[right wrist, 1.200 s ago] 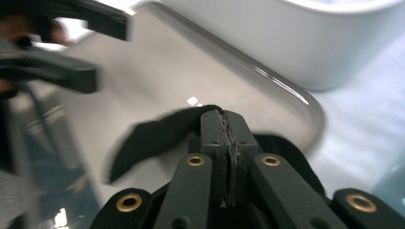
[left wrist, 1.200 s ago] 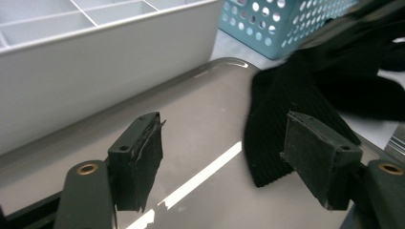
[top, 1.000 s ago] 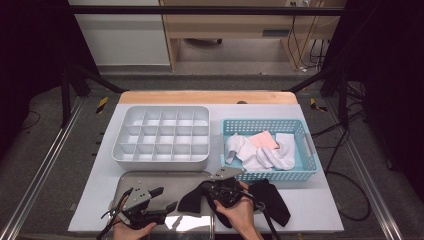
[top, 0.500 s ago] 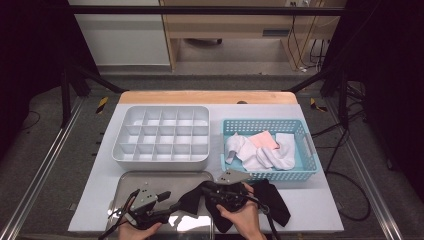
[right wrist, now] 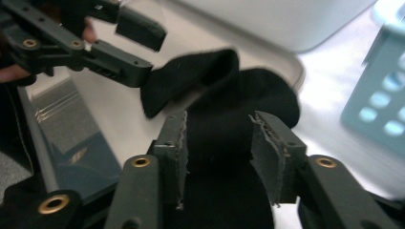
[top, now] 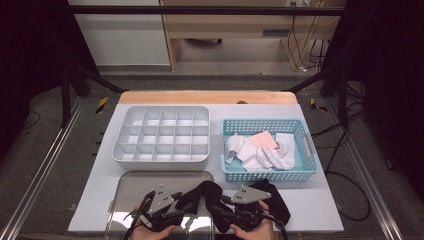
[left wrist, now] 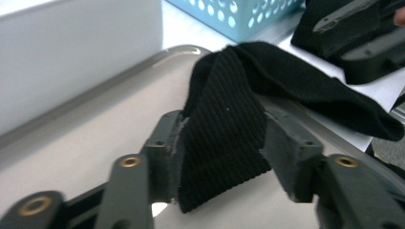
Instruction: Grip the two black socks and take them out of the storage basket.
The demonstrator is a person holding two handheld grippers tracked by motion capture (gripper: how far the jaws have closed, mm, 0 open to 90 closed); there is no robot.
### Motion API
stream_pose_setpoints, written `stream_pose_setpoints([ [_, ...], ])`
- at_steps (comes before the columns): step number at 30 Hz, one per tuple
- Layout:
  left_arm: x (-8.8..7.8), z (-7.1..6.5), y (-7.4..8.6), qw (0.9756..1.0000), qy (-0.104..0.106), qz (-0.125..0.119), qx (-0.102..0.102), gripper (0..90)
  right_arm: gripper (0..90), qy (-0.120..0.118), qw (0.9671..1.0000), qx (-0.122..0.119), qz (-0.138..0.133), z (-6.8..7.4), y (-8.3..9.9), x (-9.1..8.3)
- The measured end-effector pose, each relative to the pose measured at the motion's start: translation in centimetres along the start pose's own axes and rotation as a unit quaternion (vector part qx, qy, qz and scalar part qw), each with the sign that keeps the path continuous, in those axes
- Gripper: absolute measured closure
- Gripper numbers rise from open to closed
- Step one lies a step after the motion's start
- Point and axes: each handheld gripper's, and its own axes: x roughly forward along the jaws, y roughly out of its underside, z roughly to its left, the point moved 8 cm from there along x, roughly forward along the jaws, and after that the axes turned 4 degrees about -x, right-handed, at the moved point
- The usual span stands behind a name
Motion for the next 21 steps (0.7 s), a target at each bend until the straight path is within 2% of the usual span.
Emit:
stream_pose_setpoints([
  [7,0.1,-0.1,1.1,0.9999,-0.003,0.008,-0.007,37.6,46.5,-0.001,0.9999,-0.007,0.01,0.9,1.3,0.5],
  [12,0.8,-0.9,1.8,0.9997,-0.008,0.024,0.009,39.4,41.0,-0.005,0.9999,-0.014,-0.002,1.7,1.0,0.8],
  [16,1.4,-0.9,1.8,0.9992,-0.016,0.035,0.013,54.6,43.3,-0.005,0.9997,-0.017,0.013,1.9,1.4,1.6],
  [18,1.4,-0.7,1.7,0.9992,-0.016,0.036,0.01,63.5,50.7,-0.003,0.9995,-0.023,0.023,2.0,1.5,2.0],
  [20,1.5,-0.4,1.7,0.9991,-0.018,0.038,0.008,71.8,59.8,0.01,0.9989,-0.03,0.035,1.8,1.7,2.3],
  [21,1.5,-0.3,1.7,0.999,-0.019,0.039,0.008,75.3,66.8,0.013,0.9987,-0.032,0.038,1.6,1.8,2.5],
])
